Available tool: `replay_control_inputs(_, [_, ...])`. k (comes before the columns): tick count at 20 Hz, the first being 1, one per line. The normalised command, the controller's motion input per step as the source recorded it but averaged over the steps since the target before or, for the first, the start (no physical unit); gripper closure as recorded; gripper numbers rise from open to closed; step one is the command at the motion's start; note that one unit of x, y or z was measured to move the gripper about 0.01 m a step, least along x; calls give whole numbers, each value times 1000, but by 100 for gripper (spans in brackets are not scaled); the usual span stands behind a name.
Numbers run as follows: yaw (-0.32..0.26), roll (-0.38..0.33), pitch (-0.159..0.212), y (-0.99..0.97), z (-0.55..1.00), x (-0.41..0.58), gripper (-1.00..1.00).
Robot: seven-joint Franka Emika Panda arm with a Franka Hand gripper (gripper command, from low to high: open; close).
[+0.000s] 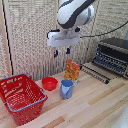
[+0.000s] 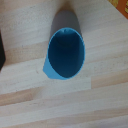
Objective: Observe the blue drinking vessel close to you. Point your gripping mechanism towards the blue drinking vessel. Softly grip the blue drinking vessel using your gripping mechanism. Move your gripping mechanism and the blue drinking vessel above the receptacle. Let go of the blue drinking vessel into the receptacle.
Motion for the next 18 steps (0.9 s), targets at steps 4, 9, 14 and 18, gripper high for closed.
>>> replay_control_inputs(4, [-29, 0, -32, -548, -258, -563, -100])
replay_control_inputs(9, [-21, -4, -12, -428, -236, -470, -100])
replay_control_inputs(14, [0, -24, -33, -62, -439, -149, -100])
replay_control_inputs(18, [0, -76, 6, 145, -537, 0, -100])
